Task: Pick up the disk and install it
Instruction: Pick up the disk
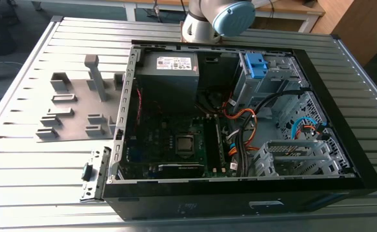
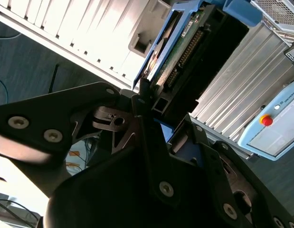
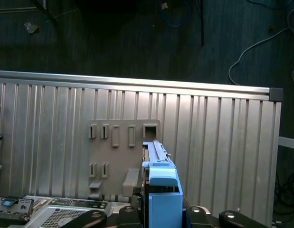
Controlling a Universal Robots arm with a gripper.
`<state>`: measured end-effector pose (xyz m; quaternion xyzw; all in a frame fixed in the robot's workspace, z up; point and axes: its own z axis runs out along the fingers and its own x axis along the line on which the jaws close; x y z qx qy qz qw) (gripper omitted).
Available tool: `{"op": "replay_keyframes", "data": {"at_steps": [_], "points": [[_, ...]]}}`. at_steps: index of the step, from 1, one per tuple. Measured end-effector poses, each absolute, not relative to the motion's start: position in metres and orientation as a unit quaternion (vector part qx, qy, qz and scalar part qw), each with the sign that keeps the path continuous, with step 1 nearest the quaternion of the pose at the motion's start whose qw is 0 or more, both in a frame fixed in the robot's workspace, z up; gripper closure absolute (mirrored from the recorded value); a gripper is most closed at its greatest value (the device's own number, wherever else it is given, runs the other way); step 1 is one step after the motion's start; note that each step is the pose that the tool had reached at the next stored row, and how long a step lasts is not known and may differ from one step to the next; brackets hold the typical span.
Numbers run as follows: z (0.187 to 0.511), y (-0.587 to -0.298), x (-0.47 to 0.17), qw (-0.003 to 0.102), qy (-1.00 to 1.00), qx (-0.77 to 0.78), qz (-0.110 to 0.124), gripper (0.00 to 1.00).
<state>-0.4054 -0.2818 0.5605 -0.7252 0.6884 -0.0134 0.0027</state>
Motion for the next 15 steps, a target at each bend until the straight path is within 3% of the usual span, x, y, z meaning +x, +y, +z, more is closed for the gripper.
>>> {"op": "replay_keyframes", "data": {"at_steps": [15], "points": [[0.574, -0.282, -0.405, 0.003, 0.688, -0.725, -0.013, 0.64]]}}
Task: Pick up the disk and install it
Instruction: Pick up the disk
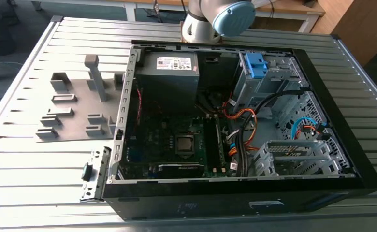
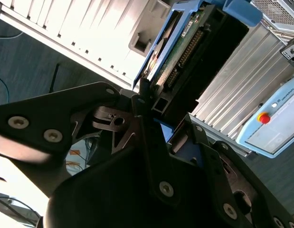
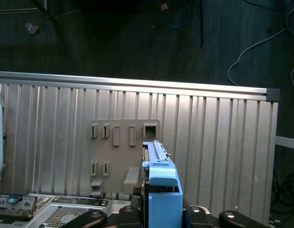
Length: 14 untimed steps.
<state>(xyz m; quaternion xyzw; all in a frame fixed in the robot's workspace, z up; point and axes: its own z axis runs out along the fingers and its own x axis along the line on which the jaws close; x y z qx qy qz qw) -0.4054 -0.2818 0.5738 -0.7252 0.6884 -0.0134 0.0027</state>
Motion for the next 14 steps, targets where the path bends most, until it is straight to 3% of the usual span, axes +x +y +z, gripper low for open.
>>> {"op": "replay_keyframes", "data": {"at_steps": [14], "points": [[0.5816, -0.2818, -0.4054, 0.003, 0.688, -0.725, -0.013, 0.64]]}}
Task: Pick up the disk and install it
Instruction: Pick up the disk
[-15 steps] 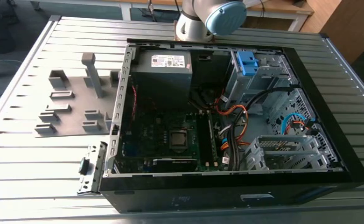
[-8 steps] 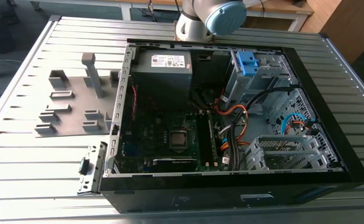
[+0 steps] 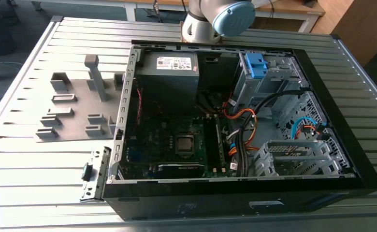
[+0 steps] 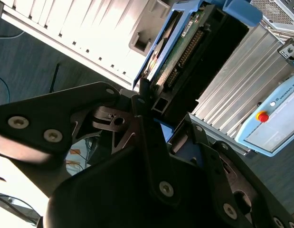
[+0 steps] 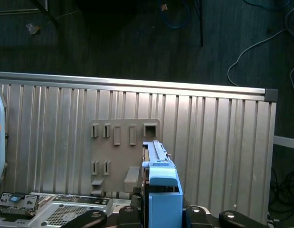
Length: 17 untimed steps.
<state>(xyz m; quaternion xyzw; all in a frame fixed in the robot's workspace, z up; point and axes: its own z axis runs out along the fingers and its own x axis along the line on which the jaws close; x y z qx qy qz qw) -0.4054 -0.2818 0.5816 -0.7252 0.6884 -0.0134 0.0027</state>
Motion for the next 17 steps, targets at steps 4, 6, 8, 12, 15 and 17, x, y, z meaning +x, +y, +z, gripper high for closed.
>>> {"op": "replay_keyframes", "data": {"at_steps": [4, 6, 8, 12, 15, 17], "points": [[0.579, -0.284, -0.403, 0.003, 0.688, -0.725, -0.013, 0.64], [0.576, -0.289, -0.4, 0.003, 0.688, -0.725, -0.013, 0.64], [0.572, -0.293, -0.397, 0.003, 0.688, -0.725, -0.013, 0.64], [0.566, -0.3, -0.395, 0.006, 0.689, -0.725, -0.01, 0.64], [0.563, -0.3, -0.394, 0.01, 0.696, -0.718, -0.006, 0.64], [0.562, -0.3, -0.395, 0.013, 0.704, -0.71, -0.003, 0.64]]}}
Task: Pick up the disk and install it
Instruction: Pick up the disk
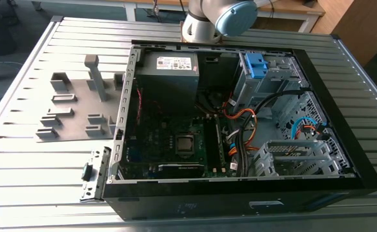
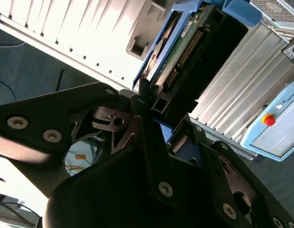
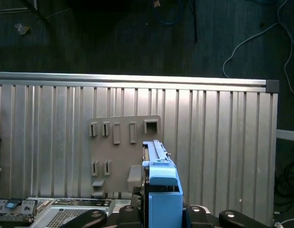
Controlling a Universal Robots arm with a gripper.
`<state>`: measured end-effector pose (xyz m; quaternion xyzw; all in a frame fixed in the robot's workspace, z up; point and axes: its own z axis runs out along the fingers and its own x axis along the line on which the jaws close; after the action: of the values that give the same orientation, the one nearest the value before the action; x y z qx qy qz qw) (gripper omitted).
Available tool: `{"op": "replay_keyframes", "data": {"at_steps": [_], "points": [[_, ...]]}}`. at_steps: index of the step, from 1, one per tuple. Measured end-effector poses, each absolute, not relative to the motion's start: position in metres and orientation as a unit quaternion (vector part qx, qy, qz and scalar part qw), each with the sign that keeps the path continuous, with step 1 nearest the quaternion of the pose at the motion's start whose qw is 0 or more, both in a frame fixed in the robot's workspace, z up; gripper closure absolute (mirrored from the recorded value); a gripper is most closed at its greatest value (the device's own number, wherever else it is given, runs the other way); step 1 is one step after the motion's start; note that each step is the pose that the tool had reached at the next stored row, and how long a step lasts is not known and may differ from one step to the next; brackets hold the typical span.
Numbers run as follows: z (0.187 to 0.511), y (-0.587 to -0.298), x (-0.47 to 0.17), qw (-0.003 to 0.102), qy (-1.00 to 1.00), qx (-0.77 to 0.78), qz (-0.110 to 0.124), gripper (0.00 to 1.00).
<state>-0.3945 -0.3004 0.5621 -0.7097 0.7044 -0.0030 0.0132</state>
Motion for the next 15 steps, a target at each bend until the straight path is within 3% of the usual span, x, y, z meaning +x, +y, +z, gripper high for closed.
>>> {"op": "replay_keyframes", "data": {"at_steps": [4, 15], "points": [[0.56, -0.3, -0.394, 0.019, 0.72, -0.694, 0.003, 0.64], [0.555, -0.3, -0.367, 0.017, 0.72, -0.693, 0.001, 0.64]]}}
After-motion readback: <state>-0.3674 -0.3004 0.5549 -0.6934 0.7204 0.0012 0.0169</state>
